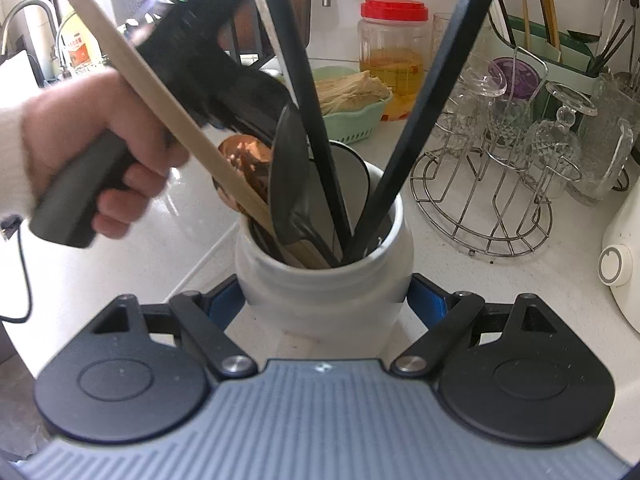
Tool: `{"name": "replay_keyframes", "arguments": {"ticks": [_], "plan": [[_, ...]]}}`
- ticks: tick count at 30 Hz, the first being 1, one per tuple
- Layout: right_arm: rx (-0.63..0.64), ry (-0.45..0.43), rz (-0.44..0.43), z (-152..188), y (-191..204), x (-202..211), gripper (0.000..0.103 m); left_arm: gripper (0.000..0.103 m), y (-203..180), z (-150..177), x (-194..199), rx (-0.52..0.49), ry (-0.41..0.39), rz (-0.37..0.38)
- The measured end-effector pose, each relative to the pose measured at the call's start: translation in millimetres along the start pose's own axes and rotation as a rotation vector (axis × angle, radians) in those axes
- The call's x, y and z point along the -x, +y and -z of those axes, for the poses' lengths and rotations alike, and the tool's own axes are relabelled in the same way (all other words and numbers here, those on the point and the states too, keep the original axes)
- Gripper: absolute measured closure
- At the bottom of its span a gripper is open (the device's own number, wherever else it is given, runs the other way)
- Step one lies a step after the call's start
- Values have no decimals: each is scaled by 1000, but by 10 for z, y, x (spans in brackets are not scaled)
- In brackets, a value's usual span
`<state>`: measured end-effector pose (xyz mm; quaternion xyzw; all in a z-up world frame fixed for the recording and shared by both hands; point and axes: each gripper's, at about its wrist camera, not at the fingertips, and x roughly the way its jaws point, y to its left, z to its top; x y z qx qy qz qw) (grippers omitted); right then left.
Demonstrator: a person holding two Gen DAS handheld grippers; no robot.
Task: Organize utensils
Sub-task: 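Lift the white stick with the left gripper and carry it over the jar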
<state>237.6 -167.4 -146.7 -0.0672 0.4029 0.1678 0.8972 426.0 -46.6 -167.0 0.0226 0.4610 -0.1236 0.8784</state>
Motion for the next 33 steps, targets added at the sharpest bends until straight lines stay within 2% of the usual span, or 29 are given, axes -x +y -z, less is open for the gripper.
{"name": "replay_keyframes", "arguments": {"ticks": [7,20,27,33], "plan": [[-23,19,17,-37,35,-23,13,96,81,-2,508,45,-65,27],[-57,16,47,-76,84,-88,14,96,246,269,1413,114,-185,83],[-80,9,78,-98,153,-116,13,96,257,446,1754,83,-226,143],[-104,2,94,-100,171,-123,14,96,236,583,1998,65,-237,143]]}}
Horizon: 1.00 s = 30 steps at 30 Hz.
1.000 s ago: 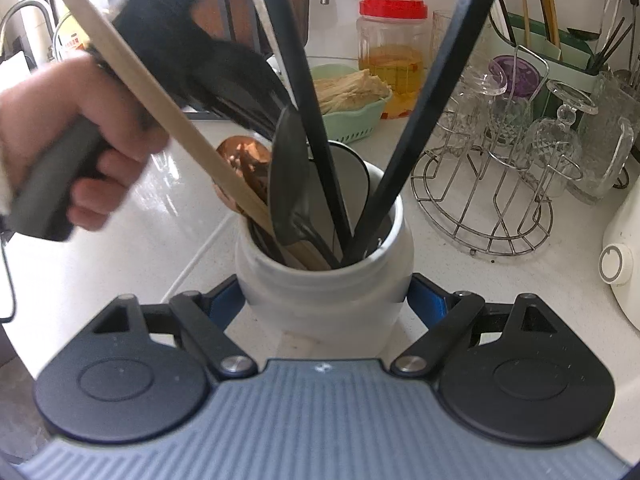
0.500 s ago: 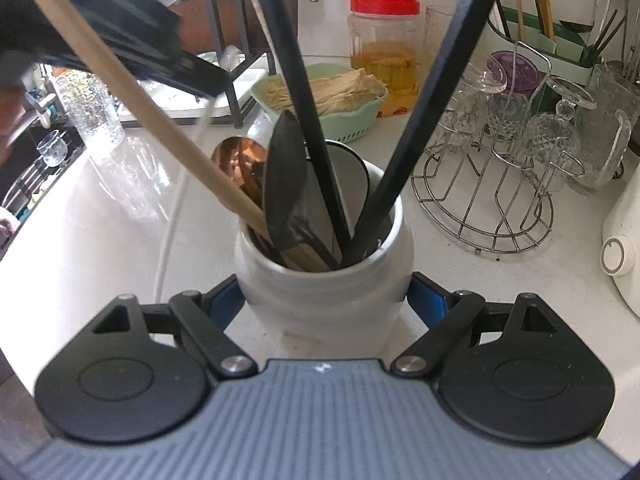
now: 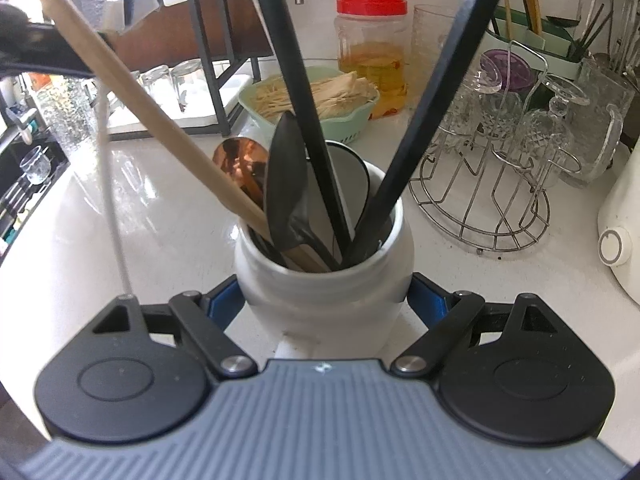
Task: Organize utensils
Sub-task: 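Lift the white stick with the left gripper and carry it over the jar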
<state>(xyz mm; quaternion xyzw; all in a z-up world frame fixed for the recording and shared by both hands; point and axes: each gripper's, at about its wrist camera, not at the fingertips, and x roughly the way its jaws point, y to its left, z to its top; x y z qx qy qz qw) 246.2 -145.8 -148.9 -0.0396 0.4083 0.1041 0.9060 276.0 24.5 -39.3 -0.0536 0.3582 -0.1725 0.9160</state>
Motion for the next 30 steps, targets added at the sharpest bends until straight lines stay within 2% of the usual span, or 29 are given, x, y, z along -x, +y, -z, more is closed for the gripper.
{"name": "replay_keyframes", "arguments": {"ticks": [8,17,23,30], "plan": [[5,-24,4,49,8,25,14,96,-185,180,264,20,-40,-61],[14,-44,-1,98,13,52,14,96,-318,285,504,29,-89,-91],[25,-52,-11,120,-2,65,14,96,-347,288,614,40,-114,-111],[26,-62,-11,133,-1,58,14,96,-348,146,774,27,-137,-124]]}}
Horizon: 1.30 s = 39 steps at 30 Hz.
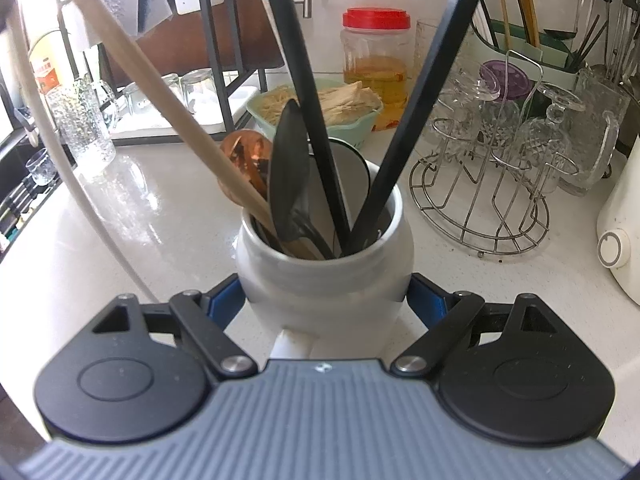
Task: Organize utensils
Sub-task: 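Lift the white stick with the left gripper and carry it over the jar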
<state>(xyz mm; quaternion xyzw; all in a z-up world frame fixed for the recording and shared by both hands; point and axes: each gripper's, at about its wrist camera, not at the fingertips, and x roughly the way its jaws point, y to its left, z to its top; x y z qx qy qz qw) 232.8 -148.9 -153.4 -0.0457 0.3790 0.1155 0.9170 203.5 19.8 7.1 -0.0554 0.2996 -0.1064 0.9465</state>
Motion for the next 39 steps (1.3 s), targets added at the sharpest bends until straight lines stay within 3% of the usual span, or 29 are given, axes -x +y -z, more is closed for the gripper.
{"name": "replay_keyframes", "arguments": {"ticks": [20,33,39], "plan": [[-5,-9,11,19,17,9,14,96,-264,-916,401,-104,-154,57],[-5,-7,13,11,13,10,14,96,-484,-1371,224,-174,-232,132],[-6,-4,16,5,11,7,14,96,-575,-1428,-23,-179,-217,173]]}}
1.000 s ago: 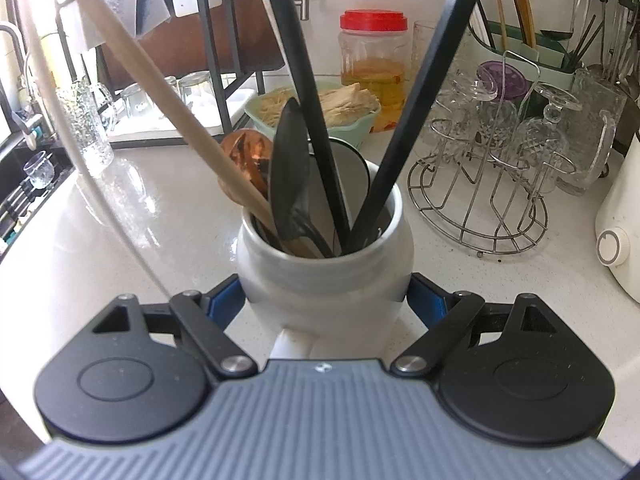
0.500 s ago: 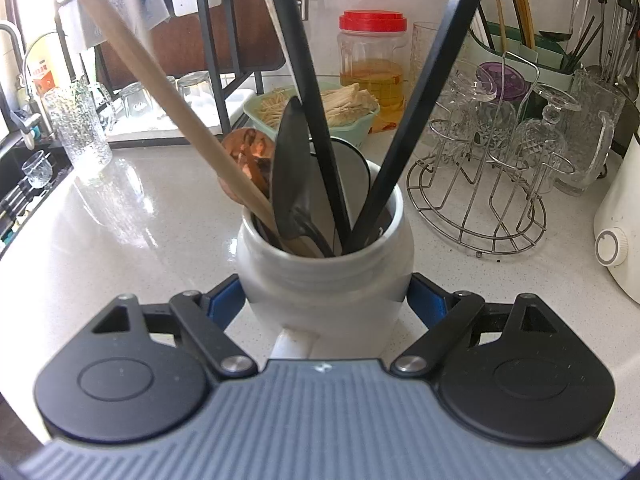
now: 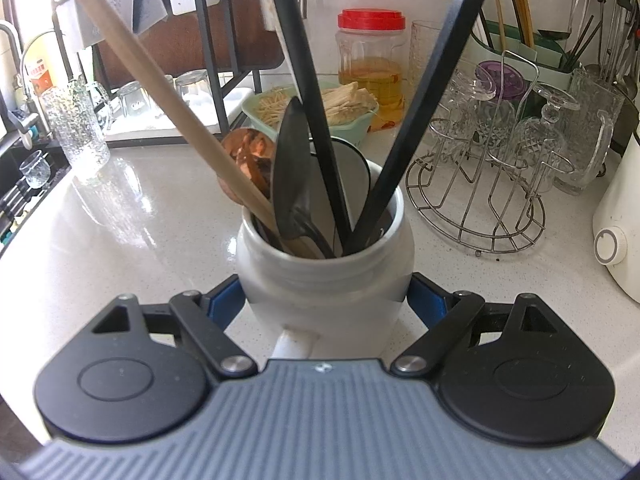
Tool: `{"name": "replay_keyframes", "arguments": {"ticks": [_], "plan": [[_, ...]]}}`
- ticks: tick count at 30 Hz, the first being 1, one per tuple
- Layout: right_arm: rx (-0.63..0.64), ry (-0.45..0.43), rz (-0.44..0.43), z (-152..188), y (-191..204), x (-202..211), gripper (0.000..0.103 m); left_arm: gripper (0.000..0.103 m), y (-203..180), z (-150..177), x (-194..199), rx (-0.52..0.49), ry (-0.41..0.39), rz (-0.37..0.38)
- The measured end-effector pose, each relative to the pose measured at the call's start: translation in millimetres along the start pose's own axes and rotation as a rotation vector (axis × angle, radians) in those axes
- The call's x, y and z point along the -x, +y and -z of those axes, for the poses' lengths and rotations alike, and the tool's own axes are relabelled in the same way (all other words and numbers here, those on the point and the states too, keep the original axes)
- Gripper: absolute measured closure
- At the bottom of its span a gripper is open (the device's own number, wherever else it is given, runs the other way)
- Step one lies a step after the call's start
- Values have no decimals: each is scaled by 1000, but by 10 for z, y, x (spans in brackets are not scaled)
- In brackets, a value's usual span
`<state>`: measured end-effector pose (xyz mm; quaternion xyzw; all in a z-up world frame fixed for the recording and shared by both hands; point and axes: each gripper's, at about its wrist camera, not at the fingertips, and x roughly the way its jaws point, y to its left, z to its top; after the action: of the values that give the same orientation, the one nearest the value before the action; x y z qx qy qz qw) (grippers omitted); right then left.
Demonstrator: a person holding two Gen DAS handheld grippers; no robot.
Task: Organize utensils
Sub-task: 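Lift the white stick with the left gripper and carry it over the jar, then lower the white stick into the jar and open the left gripper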
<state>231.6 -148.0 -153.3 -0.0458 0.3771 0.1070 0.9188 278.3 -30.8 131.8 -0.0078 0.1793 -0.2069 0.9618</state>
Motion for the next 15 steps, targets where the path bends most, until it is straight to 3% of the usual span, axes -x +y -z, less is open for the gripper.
{"name": "replay_keyframes", "arguments": {"ticks": [6,15], "plan": [[2,0,1,17,2,-4,14,96,-130,48,-151,-6,39,70],[1,-4,3,17,9,-3,14,96,-234,297,-278,-24,131,113]]}}
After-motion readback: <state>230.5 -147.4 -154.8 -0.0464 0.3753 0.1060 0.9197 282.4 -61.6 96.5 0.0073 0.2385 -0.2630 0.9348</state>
